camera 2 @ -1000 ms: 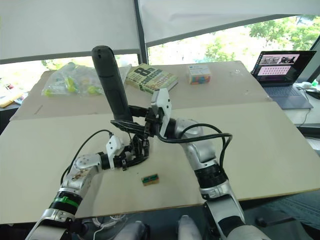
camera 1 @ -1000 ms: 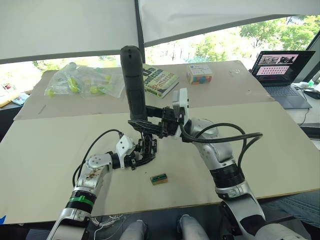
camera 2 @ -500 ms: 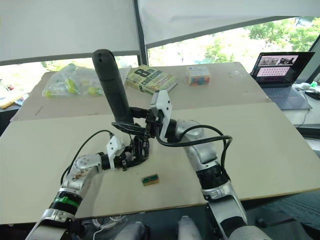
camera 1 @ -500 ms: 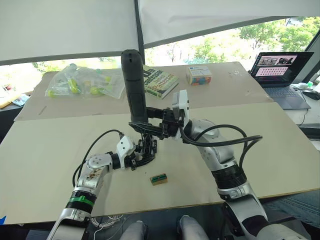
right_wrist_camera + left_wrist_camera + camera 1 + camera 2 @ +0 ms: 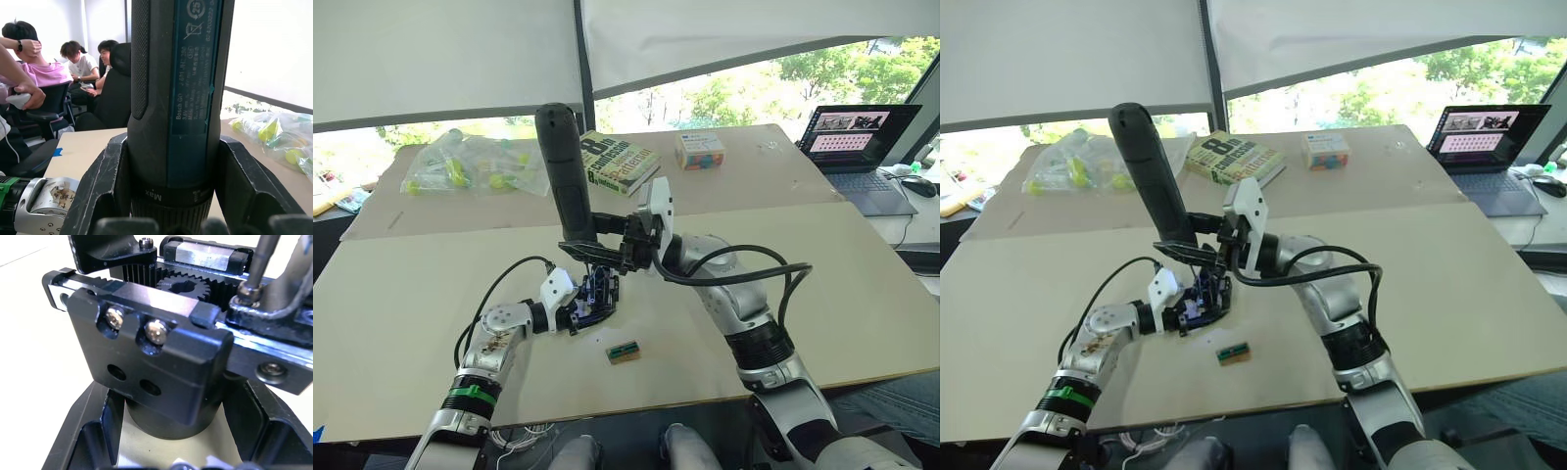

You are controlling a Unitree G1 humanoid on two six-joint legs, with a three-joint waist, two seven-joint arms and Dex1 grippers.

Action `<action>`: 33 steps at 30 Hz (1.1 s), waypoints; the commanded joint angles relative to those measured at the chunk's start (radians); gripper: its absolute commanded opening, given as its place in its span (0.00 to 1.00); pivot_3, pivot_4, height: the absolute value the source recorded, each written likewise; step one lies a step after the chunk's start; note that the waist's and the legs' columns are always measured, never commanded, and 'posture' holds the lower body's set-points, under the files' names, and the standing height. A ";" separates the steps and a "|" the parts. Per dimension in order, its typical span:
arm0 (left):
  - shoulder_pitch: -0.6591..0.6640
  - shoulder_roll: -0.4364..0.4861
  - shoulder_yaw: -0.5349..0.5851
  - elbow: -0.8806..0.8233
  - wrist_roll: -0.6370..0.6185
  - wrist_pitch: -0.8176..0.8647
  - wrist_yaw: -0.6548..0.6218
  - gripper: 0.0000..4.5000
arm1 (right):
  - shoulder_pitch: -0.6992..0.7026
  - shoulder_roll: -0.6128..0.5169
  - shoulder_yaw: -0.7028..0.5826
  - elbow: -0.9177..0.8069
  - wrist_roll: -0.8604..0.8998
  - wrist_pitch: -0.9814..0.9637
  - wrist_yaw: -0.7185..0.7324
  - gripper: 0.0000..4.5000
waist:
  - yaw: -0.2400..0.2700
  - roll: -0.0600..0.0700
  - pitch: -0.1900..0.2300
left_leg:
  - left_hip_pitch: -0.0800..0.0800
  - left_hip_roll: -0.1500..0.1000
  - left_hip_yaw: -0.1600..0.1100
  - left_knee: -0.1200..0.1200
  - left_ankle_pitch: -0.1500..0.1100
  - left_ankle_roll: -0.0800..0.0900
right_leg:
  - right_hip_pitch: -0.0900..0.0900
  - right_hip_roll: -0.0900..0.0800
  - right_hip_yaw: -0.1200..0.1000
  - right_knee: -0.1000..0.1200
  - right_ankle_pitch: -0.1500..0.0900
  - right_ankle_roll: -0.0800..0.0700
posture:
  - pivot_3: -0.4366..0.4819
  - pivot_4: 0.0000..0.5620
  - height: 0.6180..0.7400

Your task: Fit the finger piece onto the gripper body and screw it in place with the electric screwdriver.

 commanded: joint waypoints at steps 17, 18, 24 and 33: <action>0.012 -0.002 -0.006 0.015 0.017 0.003 0.033 0.52 | -0.051 0.019 -0.098 -0.037 0.093 -0.040 0.097 0.43 | 0.002 0.000 0.000 | -0.001 0.000 0.000 0.000 0.000 0.000 | -0.001 0.000 0.000 0.000 0.000 0.000 | 0.48 0.27 1.00; 0.013 -0.002 -0.008 0.017 0.020 0.002 0.038 0.52 | -0.059 0.020 -0.110 -0.038 0.095 -0.060 0.107 0.43 | 0.002 0.000 0.001 | -0.002 0.000 0.000 0.000 0.000 0.000 | -0.001 0.000 0.000 0.000 0.000 0.000 | 0.48 0.27 1.00; 0.020 -0.005 -0.009 0.035 0.027 -0.010 0.058 0.52 | -0.091 0.020 -0.164 -0.046 0.145 -0.073 0.152 0.43 | 0.002 0.000 0.001 | -0.002 0.000 0.000 0.000 0.000 0.000 | -0.002 0.000 0.000 0.000 0.000 0.000 | 0.48 0.27 1.00; 0.011 -0.005 -0.005 0.052 0.016 -0.010 0.055 0.52 | -0.092 -0.018 -0.199 -0.068 0.200 -0.046 0.196 0.43 | 0.002 0.000 0.001 | -0.001 0.000 0.000 0.000 0.000 0.000 | -0.001 0.000 0.000 0.000 0.000 0.000 | 0.48 0.27 1.00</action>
